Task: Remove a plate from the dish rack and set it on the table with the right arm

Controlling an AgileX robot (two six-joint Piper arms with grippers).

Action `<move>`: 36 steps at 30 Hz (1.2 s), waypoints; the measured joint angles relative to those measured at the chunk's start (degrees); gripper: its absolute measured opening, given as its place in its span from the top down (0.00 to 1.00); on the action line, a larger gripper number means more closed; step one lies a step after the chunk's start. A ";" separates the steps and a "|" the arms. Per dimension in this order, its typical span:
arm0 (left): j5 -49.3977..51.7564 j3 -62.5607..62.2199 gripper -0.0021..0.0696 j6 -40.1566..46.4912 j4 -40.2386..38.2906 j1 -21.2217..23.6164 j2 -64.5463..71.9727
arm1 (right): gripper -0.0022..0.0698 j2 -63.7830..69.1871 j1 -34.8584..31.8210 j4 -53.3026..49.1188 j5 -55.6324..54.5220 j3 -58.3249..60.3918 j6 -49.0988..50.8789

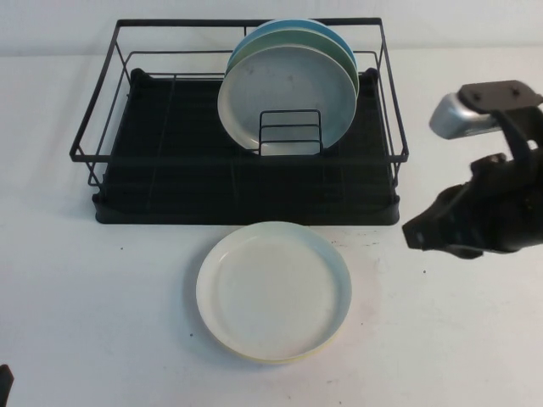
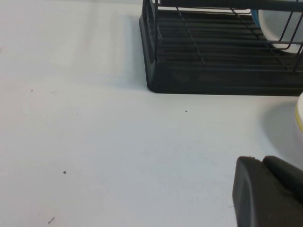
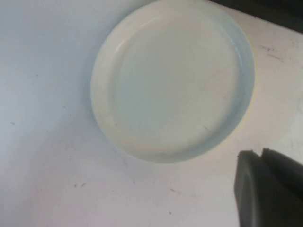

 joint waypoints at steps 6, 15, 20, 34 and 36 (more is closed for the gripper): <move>0.00 0.00 0.98 0.00 0.00 0.00 0.00 | 0.99 -14.23 0.00 -2.77 -1.29 6.87 0.00; 0.00 0.00 0.98 0.00 0.00 0.00 0.00 | 1.00 -27.24 0.00 -10.71 1.82 16.31 0.00; 0.00 0.00 0.98 0.00 0.00 0.00 0.00 | 1.00 -31.47 -0.12 -14.38 -10.48 28.26 3.81; 0.00 0.00 0.98 0.00 0.00 0.00 0.00 | 1.00 -61.46 -21.48 -17.52 -38.15 61.20 5.56; 0.00 0.00 0.98 0.00 0.00 0.00 0.00 | 1.00 -66.69 -21.72 -18.20 -37.27 61.59 5.56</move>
